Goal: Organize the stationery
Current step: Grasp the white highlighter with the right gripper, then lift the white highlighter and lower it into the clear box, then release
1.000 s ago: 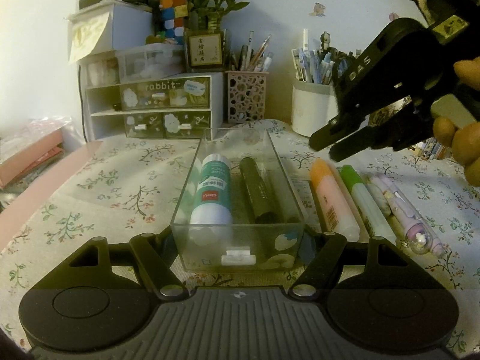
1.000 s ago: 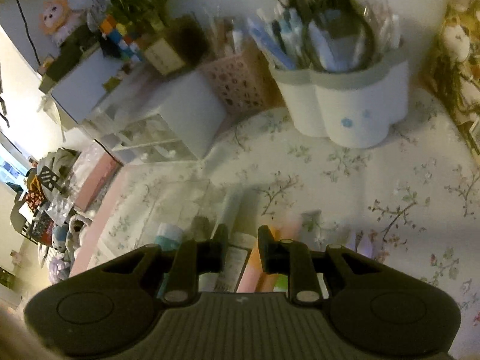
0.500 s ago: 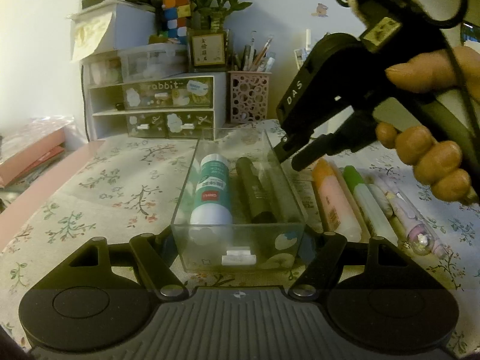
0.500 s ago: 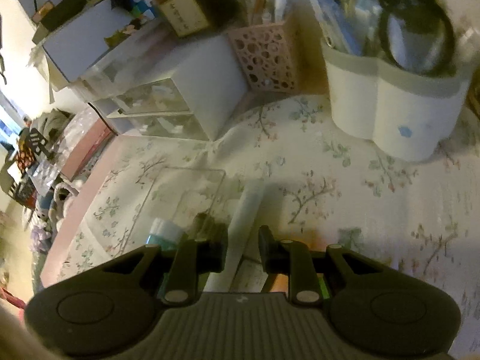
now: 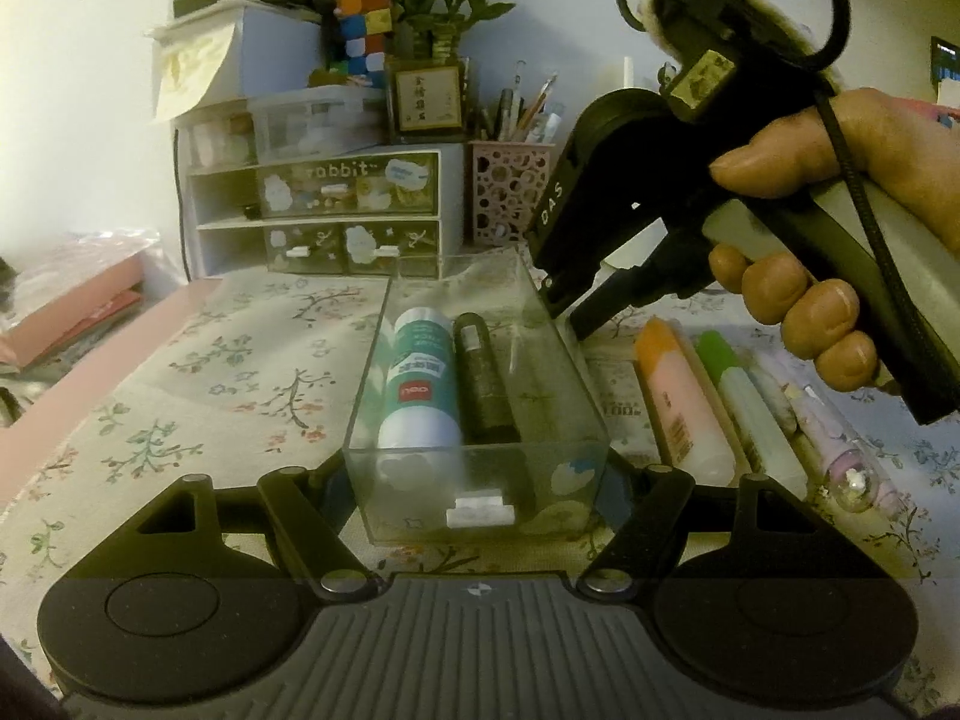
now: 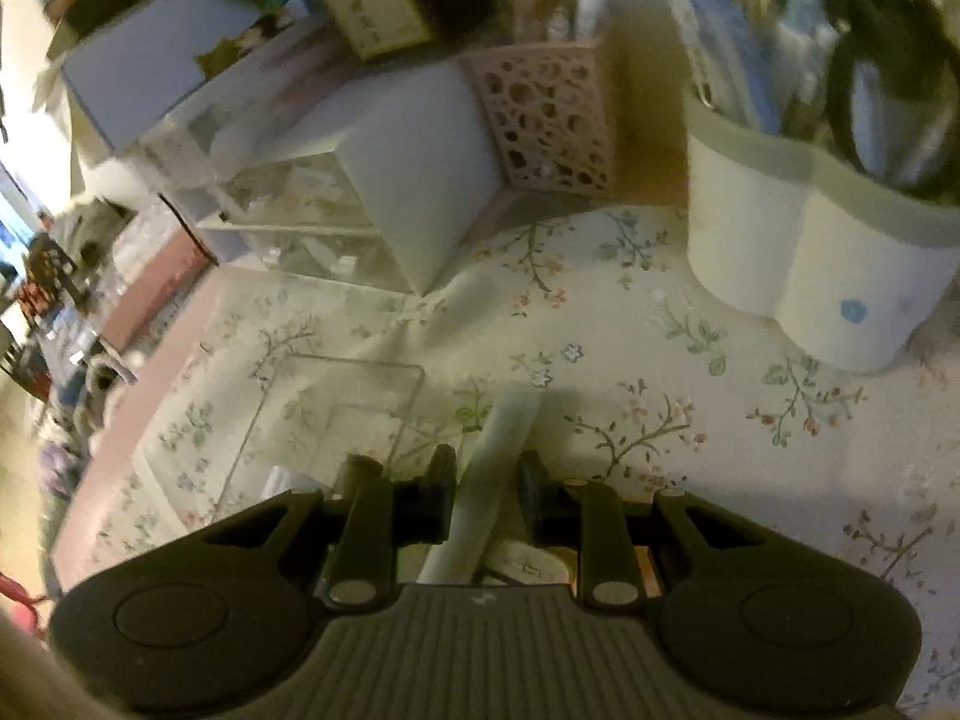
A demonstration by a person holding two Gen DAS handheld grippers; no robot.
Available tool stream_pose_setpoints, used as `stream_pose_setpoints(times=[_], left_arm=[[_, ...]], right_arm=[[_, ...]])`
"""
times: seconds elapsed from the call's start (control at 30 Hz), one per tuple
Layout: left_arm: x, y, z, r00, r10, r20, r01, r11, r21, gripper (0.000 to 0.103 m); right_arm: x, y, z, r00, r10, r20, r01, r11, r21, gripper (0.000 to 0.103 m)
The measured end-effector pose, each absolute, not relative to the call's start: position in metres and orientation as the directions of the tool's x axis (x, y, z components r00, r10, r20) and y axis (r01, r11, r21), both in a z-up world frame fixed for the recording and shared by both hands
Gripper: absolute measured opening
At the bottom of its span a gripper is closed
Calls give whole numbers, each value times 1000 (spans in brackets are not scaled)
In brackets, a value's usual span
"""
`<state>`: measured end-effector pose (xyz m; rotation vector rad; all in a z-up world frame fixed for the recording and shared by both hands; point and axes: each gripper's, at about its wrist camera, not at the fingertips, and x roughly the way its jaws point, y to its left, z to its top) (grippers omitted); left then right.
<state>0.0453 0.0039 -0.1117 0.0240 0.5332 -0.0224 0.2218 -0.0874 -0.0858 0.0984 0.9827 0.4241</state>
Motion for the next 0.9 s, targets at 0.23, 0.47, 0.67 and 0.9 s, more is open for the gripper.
stream_pose_setpoints(times=[0.23,0.47,0.67,0.9], left_arm=[[47,5,-112,863,-10,-506,24,1000,20,73],[47,6,-113,863,-16,-504,29,999,19,73],[47,6,-113,863,-20,-504,35,999,19,73],[47,6,-113,863,-22,-504,37,999,20,73]], right_arm=[[218,-97,-88,486,422,-765,-284,904,318,8],[206,-103,-84,524,428,-736,-283,903,323,6],[199,-117,-82,549,451,-704,-254,892,373,6],[188,-137,-68,593,476,-649,-231,873,429,6]])
